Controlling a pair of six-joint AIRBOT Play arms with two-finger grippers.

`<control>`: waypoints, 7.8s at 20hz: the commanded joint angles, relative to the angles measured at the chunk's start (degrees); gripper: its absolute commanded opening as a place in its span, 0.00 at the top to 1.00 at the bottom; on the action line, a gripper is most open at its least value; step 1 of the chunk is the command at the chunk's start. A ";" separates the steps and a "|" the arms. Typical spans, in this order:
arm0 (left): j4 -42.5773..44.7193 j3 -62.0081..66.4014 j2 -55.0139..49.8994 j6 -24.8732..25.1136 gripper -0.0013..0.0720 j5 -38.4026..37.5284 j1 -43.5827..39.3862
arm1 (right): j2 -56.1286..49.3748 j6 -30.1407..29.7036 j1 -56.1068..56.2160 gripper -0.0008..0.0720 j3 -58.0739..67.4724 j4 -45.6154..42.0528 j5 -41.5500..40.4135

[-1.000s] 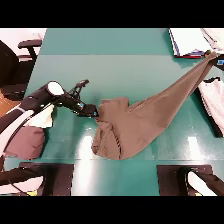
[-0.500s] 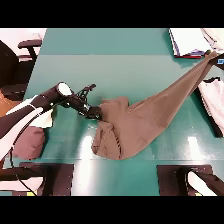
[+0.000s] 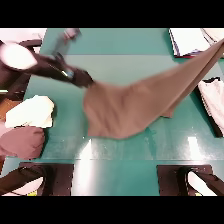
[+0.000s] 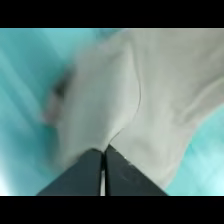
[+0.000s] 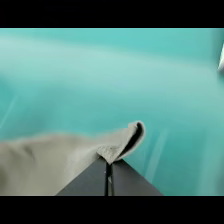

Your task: Fold the shirts.

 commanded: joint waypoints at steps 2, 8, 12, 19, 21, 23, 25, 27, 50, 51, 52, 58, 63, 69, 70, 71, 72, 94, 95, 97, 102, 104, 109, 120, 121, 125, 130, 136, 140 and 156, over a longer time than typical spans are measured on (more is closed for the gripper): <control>15.37 22.29 11.39 -4.74 0.94 3.45 0.02 | 0.02 -0.42 0.00 0.97 14.78 -0.09 -0.72; 17.18 36.09 15.91 -5.66 0.95 8.79 0.02 | 5.09 -0.35 -0.15 0.97 18.64 -6.93 -3.91; 17.27 36.11 15.47 -5.64 0.95 17.22 0.02 | 9.18 0.72 -5.27 0.98 13.94 -7.82 -5.55; 30.58 29.46 7.10 -9.38 0.94 10.01 0.02 | -3.02 3.41 -9.46 0.98 18.62 -7.39 7.91; 34.03 24.24 1.73 -12.90 0.94 6.60 1.81 | -7.37 3.76 -5.66 0.98 12.31 -8.09 8.37; 28.48 19.67 -6.16 -14.40 0.94 4.35 6.95 | -13.29 5.51 -2.97 0.98 7.32 -8.04 8.35; 19.21 16.59 -14.14 -14.14 0.94 4.02 11.78 | -19.71 6.16 -1.66 0.98 3.85 -7.98 7.23; 13.57 15.85 -21.99 -11.80 0.94 4.02 14.38 | -26.03 6.21 -0.52 0.97 2.36 -7.76 4.11; -0.68 -44.89 4.83 -6.10 0.14 -1.33 20.48 | -12.48 -1.57 -6.58 0.48 -33.94 7.72 4.90; -1.53 -47.56 5.73 -7.21 0.14 0.35 20.48 | -11.63 -1.60 -6.21 0.48 -34.77 7.67 4.79; -2.73 -49.40 5.81 -7.78 0.14 1.55 20.48 | -10.93 -1.60 -6.23 0.48 -35.15 7.69 4.79; -15.39 -56.43 5.40 -6.58 0.14 12.76 20.31 | -8.02 -1.62 -5.66 0.48 -35.23 7.67 3.72; -16.74 -56.48 5.49 -6.62 0.60 14.03 20.31 | -7.91 -2.16 -6.14 0.48 -35.30 7.17 4.81; -12.92 -50.10 5.66 -6.54 0.94 12.26 20.31 | -7.15 -2.54 -16.74 0.48 -44.81 0.24 7.72; -11.76 -48.48 5.66 -6.34 0.94 11.74 20.31 | -7.06 -2.54 -19.30 0.48 -48.11 -1.99 7.39; -11.28 -47.10 5.66 -5.68 0.94 11.23 20.31 | -7.21 -2.54 -22.34 0.45 -51.54 -3.17 7.21; -11.26 -45.88 5.66 -5.09 0.94 10.88 20.31 | -7.56 -2.54 -25.27 0.32 -54.42 -3.26 6.97; -10.78 -21.57 20.22 -2.60 0.94 3.72 20.44 | -0.52 -4.96 -13.68 0.97 -32.70 9.09 -4.50; -10.75 -15.54 21.57 -2.60 0.94 3.41 20.44 | 1.70 -4.96 -13.97 0.97 -27.71 9.03 -4.17; -10.38 -2.95 22.88 -2.60 0.94 3.26 20.44 | 5.60 -4.96 -14.93 0.97 -17.05 8.90 -4.26; -7.67 24.65 22.97 -5.29 0.94 4.52 20.44 | 10.51 -4.87 -20.98 0.97 5.49 8.52 -3.69; -4.24 30.93 22.93 -5.81 0.95 6.49 20.41 | 10.19 -3.32 -23.67 0.97 11.58 8.50 -2.23; 5.66 30.95 21.42 -8.41 0.94 3.65 20.44 | 4.59 0.79 -25.64 0.97 20.61 8.66 4.74; 3.28 3.58 -10.62 -7.72 0.94 -9.49 20.41 | -21.29 6.71 -3.58 0.97 -2.95 -11.45 14.12; 1.95 3.61 -14.25 -6.54 0.94 -9.46 20.28 | -25.00 6.69 -2.47 0.98 -3.89 -11.45 13.18; -1.07 3.67 -24.48 -4.04 0.94 2.38 20.39 | -39.34 6.69 -1.20 0.98 3.23 -10.34 10.21; -0.44 5.20 -27.19 0.28 0.94 8.37 20.48 | -48.35 6.67 -1.25 0.97 18.10 -10.36 8.83; 2.34 3.34 -26.43 0.46 0.94 -10.10 20.48 | -39.21 3.48 -1.79 0.97 2.60 -11.08 8.61; 1.11 -5.38 -26.43 0.44 0.94 -9.25 20.24 | -33.92 3.48 -1.07 0.97 -12.20 -10.82 2.64; 4.24 -44.78 7.69 -5.84 0.32 -8.55 20.24 | -9.57 2.93 -9.86 0.44 -35.65 -3.15 -0.79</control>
